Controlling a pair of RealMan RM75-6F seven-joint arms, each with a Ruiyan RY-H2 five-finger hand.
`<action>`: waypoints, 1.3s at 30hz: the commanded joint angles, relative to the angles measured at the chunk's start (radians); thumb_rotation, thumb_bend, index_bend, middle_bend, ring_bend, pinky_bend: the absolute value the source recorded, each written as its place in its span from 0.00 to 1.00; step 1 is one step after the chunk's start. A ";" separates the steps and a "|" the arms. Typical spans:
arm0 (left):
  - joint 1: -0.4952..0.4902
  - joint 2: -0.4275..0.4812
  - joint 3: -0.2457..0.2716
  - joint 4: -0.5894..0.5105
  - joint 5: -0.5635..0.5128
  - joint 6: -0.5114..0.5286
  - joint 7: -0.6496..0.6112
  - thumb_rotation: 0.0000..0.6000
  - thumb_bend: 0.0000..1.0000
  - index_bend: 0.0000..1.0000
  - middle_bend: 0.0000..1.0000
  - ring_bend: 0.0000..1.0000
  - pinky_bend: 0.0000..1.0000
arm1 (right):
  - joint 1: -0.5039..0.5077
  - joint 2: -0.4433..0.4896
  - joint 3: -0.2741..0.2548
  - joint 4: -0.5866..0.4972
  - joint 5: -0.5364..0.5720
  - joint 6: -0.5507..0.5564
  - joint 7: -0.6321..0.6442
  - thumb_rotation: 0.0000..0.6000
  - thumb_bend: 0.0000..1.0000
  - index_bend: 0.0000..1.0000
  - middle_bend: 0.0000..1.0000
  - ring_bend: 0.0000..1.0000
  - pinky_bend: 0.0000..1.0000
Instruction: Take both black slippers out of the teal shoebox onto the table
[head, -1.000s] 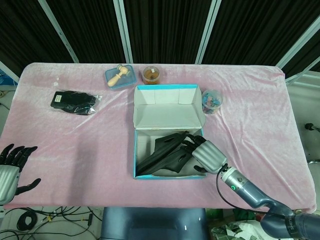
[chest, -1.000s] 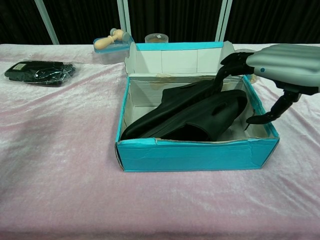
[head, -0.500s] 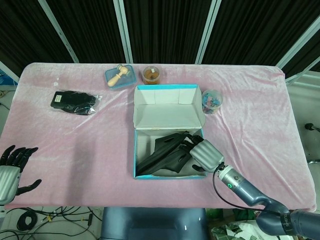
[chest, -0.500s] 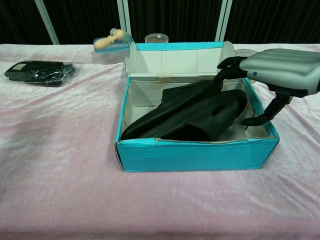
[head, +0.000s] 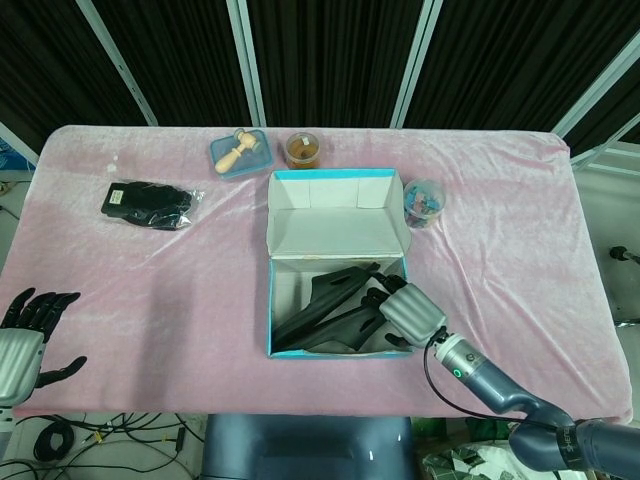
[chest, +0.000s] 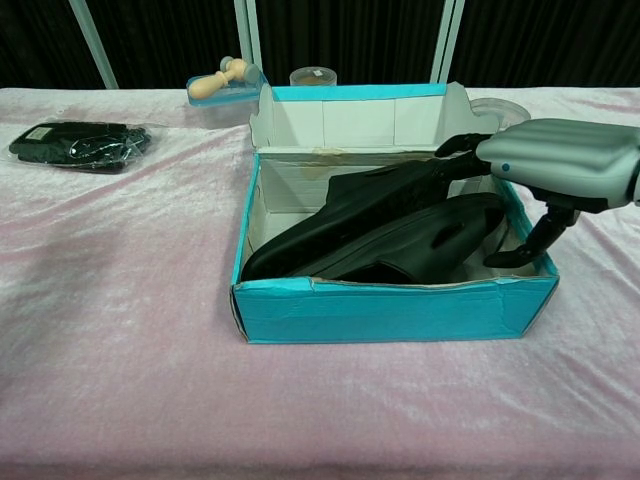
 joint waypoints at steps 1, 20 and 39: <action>0.001 -0.001 0.000 0.002 -0.003 -0.001 -0.002 1.00 0.00 0.15 0.20 0.14 0.08 | 0.007 -0.009 0.002 0.006 0.004 -0.006 -0.002 1.00 0.15 0.33 0.28 0.07 0.19; 0.007 -0.012 0.003 0.026 -0.006 0.006 -0.030 1.00 0.00 0.15 0.19 0.14 0.08 | -0.001 0.000 0.018 -0.005 -0.088 0.115 0.056 1.00 0.23 0.59 0.54 0.30 0.24; -0.005 -0.018 0.009 0.013 0.005 -0.013 -0.010 1.00 0.00 0.15 0.19 0.14 0.08 | -0.080 0.209 0.074 -0.104 -0.104 0.289 0.218 1.00 0.23 0.59 0.53 0.30 0.24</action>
